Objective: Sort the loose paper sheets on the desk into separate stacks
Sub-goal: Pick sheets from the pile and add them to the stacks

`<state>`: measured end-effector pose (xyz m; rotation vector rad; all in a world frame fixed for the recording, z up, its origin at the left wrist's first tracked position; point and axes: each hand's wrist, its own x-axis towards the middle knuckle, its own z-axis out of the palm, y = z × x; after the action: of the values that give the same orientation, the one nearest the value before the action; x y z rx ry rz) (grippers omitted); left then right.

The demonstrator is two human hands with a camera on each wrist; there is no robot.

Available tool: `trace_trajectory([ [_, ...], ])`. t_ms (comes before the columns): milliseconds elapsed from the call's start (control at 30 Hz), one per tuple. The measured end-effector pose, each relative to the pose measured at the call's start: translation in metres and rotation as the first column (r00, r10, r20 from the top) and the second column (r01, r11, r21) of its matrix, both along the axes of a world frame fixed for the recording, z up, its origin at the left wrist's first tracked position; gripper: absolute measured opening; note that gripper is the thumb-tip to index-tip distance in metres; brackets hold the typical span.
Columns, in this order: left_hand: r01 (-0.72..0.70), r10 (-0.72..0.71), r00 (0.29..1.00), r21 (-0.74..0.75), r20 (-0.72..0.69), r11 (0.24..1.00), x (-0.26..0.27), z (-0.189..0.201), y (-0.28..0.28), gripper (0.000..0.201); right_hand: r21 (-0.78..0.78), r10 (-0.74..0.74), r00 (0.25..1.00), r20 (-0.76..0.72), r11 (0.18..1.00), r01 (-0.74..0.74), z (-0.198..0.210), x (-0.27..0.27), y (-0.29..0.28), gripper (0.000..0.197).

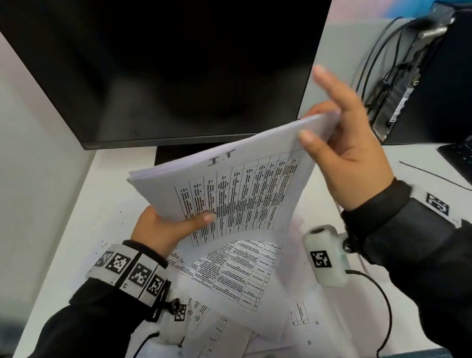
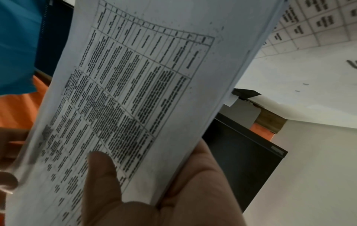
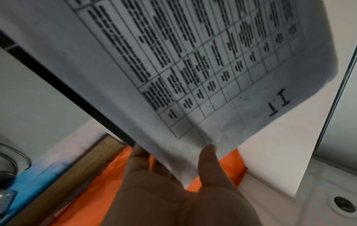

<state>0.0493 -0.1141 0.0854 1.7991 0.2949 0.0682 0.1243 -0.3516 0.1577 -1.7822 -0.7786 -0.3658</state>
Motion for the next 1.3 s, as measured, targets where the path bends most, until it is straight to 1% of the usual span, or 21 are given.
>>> trace_trajectory([
  [67, 0.022, -0.022, 1.0, 0.01, -0.015, 1.0, 0.001, 0.0, 0.0, 0.053, -0.129, -0.055, 0.998, 0.027, 0.99, 0.058, -0.005, 0.002, 0.0, 0.047],
  [100, 0.027, -0.026, 0.999, 0.011, -0.02, 1.0, 0.0, 0.0, -0.002, 0.052, -0.153, -0.079, 0.996, 0.032, 0.985, 0.083, -0.006, 0.002, 0.0, 0.042],
  [167, 0.008, -0.008, 1.0, 0.026, -0.018, 1.0, -0.001, 0.001, -0.003, 0.048, -0.136, -0.093, 0.995, 0.026, 0.986, 0.095, -0.005, 0.001, 0.001, 0.042],
  [233, -0.052, 0.052, 0.999, 0.03, -0.003, 0.998, -0.002, 0.0, -0.004, 0.042, -0.06, -0.073, 0.997, -0.021, 0.996, 0.072, -0.003, -0.001, 0.002, 0.051],
  [300, -0.107, 0.107, 0.994, 0.021, -0.002, 0.994, -0.003, 0.001, -0.006, 0.036, 0.083, -0.022, 0.99, -0.138, 0.996, 0.034, -0.006, 0.001, 0.002, 0.06],
  [367, -0.137, 0.138, 0.99, 0.029, -0.025, 0.99, -0.004, 0.002, -0.007, 0.038, 0.189, 0.037, 0.956, -0.29, 0.982, 0.019, -0.016, 0.005, 0.001, 0.054],
  [400, -0.144, 0.145, 0.989, 0.029, -0.032, 0.989, -0.004, 0.004, -0.008, 0.04, 0.176, 0.046, 0.929, -0.367, 0.984, 0.021, -0.025, 0.008, 0.002, 0.046],
  [467, -0.143, 0.145, 0.989, 0.052, -0.034, 0.988, -0.005, 0.004, -0.009, 0.049, 0.061, 0.02, 0.862, -0.506, 0.998, 0.012, -0.045, 0.009, 0.003, 0.035],
  [533, -0.114, 0.117, 0.992, 0.064, -0.053, 0.991, -0.007, 0.006, -0.013, 0.062, -0.021, -0.006, 0.814, -0.58, 1.0, -0.008, -0.064, 0.006, 0.005, 0.039],
  [567, -0.11, 0.113, 0.992, 0.056, -0.052, 0.992, -0.007, 0.005, -0.013, 0.06, -0.036, -0.02, 0.805, -0.593, 0.999, -0.002, -0.071, 0.005, 0.005, 0.041],
  [667, -0.179, 0.181, 0.982, 0.037, -0.048, 0.983, -0.007, 0.009, -0.016, 0.032, -0.046, -0.061, 0.801, -0.595, 0.998, 0.042, -0.073, 0.004, 0.007, 0.044],
  [700, -0.191, 0.192, 0.981, 0.021, -0.026, 0.981, -0.006, 0.007, -0.015, 0.029, -0.041, -0.068, 0.803, -0.593, 0.998, 0.054, -0.071, 0.004, 0.006, 0.044],
  [833, -0.307, 0.307, 0.952, -0.056, -0.005, 0.95, -0.001, 0.005, -0.012, 0.033, -0.055, -0.074, 0.781, -0.62, 0.997, 0.051, -0.07, 0.001, 0.003, 0.032],
  [867, -0.336, 0.336, 0.942, -0.041, -0.022, 0.941, 0.0, 0.005, -0.012, 0.046, -0.088, -0.091, 0.77, -0.631, 0.995, 0.045, -0.073, -0.001, 0.001, 0.027],
  [900, -0.332, 0.331, 0.943, -0.04, -0.031, 0.942, 0.002, 0.004, -0.011, 0.062, -0.14, -0.118, 0.763, -0.635, 0.99, 0.036, -0.076, -0.003, -0.002, 0.022],
  [933, -0.322, 0.321, 0.947, -0.045, -0.033, 0.946, 0.002, 0.005, -0.012, 0.067, -0.195, -0.146, 0.757, -0.637, 0.98, 0.025, -0.079, -0.006, -0.005, 0.02],
  [1033, -0.272, 0.27, 0.962, -0.079, -0.029, 0.959, 0.004, 0.006, -0.021, 0.036, -0.289, -0.197, 0.729, -0.655, 0.957, 0.0, -0.085, -0.013, -0.013, 0.023],
  [1067, -0.269, 0.267, 0.963, -0.098, -0.032, 0.958, 0.005, 0.007, -0.026, 0.032, -0.301, -0.207, 0.72, -0.663, 0.954, -0.003, -0.086, -0.015, -0.016, 0.022],
  [1167, -0.221, 0.216, 0.975, -0.145, -0.053, 0.964, 0.006, 0.001, -0.037, 0.032, -0.348, -0.253, 0.701, -0.667, 0.937, 0.006, -0.091, -0.017, -0.025, 0.018],
  [1233, -0.199, 0.193, 0.98, -0.155, -0.054, 0.968, 0.006, -0.001, -0.045, 0.03, -0.403, -0.299, 0.687, -0.663, 0.915, 0.01, -0.094, -0.017, -0.032, 0.023],
  [1300, -0.211, 0.212, 0.977, -0.172, -0.013, 0.962, 0.006, -0.007, -0.052, 0.027, -0.477, -0.351, 0.662, -0.662, 0.879, -0.012, -0.1, -0.016, -0.039, 0.032],
])
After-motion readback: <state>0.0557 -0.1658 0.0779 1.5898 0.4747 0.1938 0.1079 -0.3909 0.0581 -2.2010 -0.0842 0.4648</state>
